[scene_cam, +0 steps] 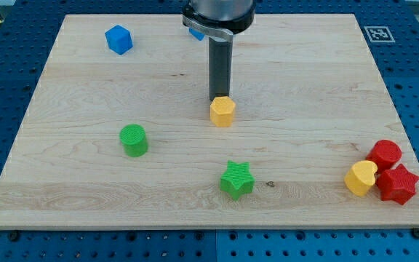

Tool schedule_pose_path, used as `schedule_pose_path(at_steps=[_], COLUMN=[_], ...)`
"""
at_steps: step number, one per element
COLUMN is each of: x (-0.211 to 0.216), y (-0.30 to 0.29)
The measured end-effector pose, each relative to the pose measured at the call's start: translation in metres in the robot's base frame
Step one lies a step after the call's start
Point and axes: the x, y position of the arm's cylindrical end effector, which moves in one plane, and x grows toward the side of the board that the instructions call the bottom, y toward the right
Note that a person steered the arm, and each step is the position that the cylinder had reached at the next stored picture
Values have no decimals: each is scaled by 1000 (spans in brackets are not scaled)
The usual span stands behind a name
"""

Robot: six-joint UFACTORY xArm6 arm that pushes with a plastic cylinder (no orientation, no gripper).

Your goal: Move the yellow hexagon above to the green star

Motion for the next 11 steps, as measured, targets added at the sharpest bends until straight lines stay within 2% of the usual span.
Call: schedule_pose_path(at_steps=[3, 6, 11], x=[0, 20, 24], y=[-55, -44, -29])
